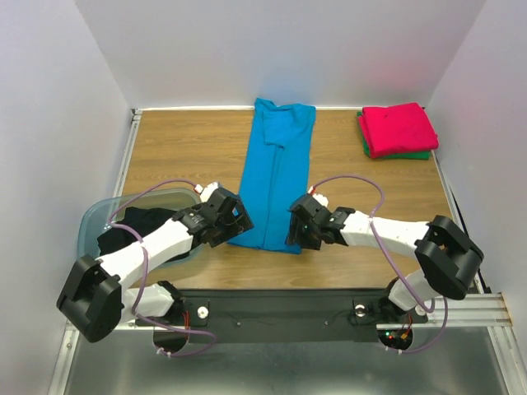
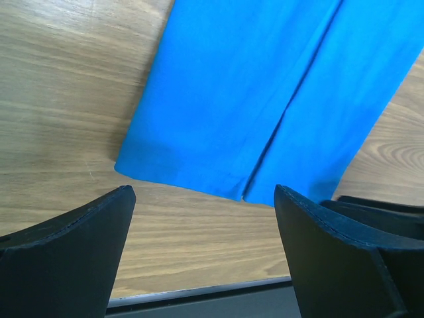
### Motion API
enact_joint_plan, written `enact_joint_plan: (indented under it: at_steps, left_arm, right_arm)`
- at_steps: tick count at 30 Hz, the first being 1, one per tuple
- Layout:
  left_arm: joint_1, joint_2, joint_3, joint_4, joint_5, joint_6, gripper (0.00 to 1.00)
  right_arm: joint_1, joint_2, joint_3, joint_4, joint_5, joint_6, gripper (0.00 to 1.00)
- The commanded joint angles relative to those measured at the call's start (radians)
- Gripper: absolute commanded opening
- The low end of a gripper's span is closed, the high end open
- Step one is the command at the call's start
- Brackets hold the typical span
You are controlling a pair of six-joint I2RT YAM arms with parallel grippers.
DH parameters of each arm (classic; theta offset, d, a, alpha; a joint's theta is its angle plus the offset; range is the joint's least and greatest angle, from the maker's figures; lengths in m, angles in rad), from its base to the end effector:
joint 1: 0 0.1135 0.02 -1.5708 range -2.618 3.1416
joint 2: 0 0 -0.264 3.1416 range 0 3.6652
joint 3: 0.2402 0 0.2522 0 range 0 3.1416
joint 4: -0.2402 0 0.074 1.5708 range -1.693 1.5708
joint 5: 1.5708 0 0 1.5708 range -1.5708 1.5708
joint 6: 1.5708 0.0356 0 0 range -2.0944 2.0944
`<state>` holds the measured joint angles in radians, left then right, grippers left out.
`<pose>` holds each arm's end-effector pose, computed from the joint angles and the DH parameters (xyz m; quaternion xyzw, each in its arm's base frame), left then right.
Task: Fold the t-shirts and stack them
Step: Fold the tshirt
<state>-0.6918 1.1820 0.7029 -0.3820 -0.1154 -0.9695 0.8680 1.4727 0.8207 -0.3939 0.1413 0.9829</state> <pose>0.1845 -0.1475 0.2152 -0.1494 0.9244 -0.2197 0.2739 0.1848 0.2104 0.1807 0.0736 0.9607 0.1657 0.2101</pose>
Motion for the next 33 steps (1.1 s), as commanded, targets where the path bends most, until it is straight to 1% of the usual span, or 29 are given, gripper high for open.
enact_joint_plan:
  at_steps: [1,5,6,7,13,14,17,19,20,21,23,28,33]
  left_arm:
    - [0.005,-0.071,-0.022,0.014,-0.032,-0.001,0.98]
    - [0.009,-0.078,-0.026,0.022,-0.029,-0.008,0.98]
    - [0.008,-0.078,-0.023,0.02,-0.03,-0.008,0.98]
    - [0.009,-0.073,-0.022,0.02,-0.029,-0.006,0.98]
    - [0.011,-0.064,-0.026,0.009,-0.027,-0.009,0.98]
    - [0.011,-0.068,-0.029,0.008,-0.027,-0.012,0.98]
    - [0.009,-0.073,-0.048,0.012,-0.014,-0.02,0.98]
    - [0.011,-0.071,-0.055,0.022,-0.003,-0.02,0.98]
    - [0.011,-0.071,-0.062,0.026,0.0,-0.023,0.98]
    - [0.011,-0.07,-0.066,0.029,0.005,-0.023,0.98]
    - [0.009,-0.068,-0.078,0.037,0.017,-0.02,0.98]
    - [0.011,-0.079,-0.1,0.051,0.057,-0.02,0.98]
    - [0.009,-0.062,-0.141,0.104,0.102,-0.02,0.98]
  right_arm:
    - [0.04,0.018,0.006,-0.005,0.047,0.068,0.54]
    - [0.045,0.046,-0.009,-0.005,0.061,0.08,0.53]
    - [0.045,0.052,-0.009,-0.005,0.067,0.08,0.52]
    - [0.045,0.064,-0.009,-0.006,0.073,0.083,0.48]
    - [0.046,0.077,-0.035,-0.02,0.07,0.086,0.45]
    - [0.045,0.06,-0.044,-0.023,0.084,0.089,0.42]
    - [0.046,0.041,-0.067,-0.054,0.112,0.092,0.27]
    - [0.046,0.043,-0.078,-0.074,0.123,0.097,0.21]
    - [0.046,0.046,-0.083,-0.077,0.119,0.102,0.15]
    - [0.046,0.051,-0.092,-0.08,0.115,0.102,0.11]
    - [0.045,0.046,-0.104,-0.098,0.125,0.112,0.01]
    - [0.046,-0.02,-0.133,-0.192,0.176,0.123,0.0]
    - [0.045,-0.084,-0.157,-0.249,0.221,0.125,0.0]
